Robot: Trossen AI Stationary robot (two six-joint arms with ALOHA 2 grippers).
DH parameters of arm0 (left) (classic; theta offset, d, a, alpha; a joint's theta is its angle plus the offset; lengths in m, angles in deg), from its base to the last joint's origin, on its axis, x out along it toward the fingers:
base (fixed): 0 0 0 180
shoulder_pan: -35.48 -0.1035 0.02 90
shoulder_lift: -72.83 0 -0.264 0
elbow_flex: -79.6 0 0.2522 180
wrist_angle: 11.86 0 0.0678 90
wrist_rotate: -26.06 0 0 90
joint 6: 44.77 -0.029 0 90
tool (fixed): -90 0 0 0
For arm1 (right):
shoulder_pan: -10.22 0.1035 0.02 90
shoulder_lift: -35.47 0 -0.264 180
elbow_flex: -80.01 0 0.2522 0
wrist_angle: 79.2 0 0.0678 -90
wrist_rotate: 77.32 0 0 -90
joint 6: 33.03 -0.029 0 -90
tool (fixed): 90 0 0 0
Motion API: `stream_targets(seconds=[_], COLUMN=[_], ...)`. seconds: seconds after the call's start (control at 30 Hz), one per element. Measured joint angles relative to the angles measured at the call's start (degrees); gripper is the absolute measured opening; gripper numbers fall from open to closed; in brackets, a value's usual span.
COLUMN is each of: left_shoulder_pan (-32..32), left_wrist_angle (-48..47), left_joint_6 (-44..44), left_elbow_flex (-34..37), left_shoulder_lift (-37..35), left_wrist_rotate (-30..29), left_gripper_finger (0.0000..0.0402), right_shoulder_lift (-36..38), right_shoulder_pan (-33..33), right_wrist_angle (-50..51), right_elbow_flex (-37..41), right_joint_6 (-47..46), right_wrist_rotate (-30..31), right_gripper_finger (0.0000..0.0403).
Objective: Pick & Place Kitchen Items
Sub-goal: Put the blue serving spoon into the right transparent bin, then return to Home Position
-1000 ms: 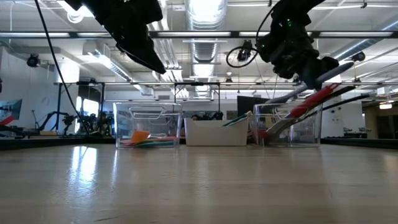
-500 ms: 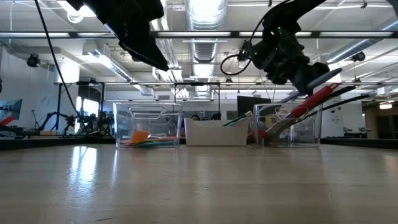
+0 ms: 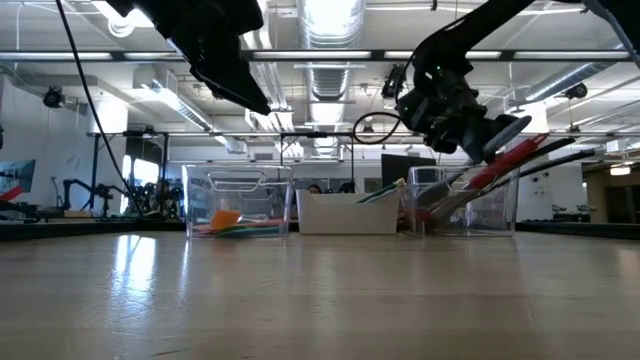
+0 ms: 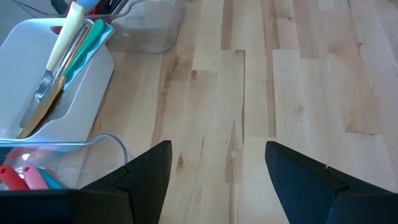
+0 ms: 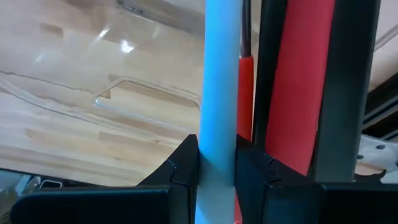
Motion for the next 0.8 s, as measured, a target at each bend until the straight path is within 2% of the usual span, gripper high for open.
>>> stream_targets(seconds=[0.3, 0.57, 0.67, 0.8], left_shoulder_pan=[0.0, -0.02, -0.02, -0.02], left_wrist_angle=[0.03, 0.07, 0.07, 0.21], left_joint_6=[0.02, -0.5, -0.52, -1.08], left_elbow_flex=[-0.02, -0.02, -0.02, -0.02], left_shoulder_lift=[0.0, 0.0, 0.0, 0.0], left_wrist_rotate=[0.0, 0.0, 0.0, -0.13], left_gripper_finger=[0.0262, 0.0262, 0.0262, 0.0262], right_shoulder_lift=[-0.49, -0.38, -0.11, 1.68], right_shoulder_pan=[-0.5, -0.41, -0.44, 0.01], right_wrist_angle=[-0.86, -0.51, -0.54, -0.44], right_elbow_flex=[-2.03, -3.81, -5.56, -9.11], right_joint_6=[0.07, 1.63, 3.87, 4.82], right_wrist_rotate=[1.93, 1.64, 1.62, 1.74], right_gripper_finger=[0.0065, 0.0173, 0.0188, 0.0186])
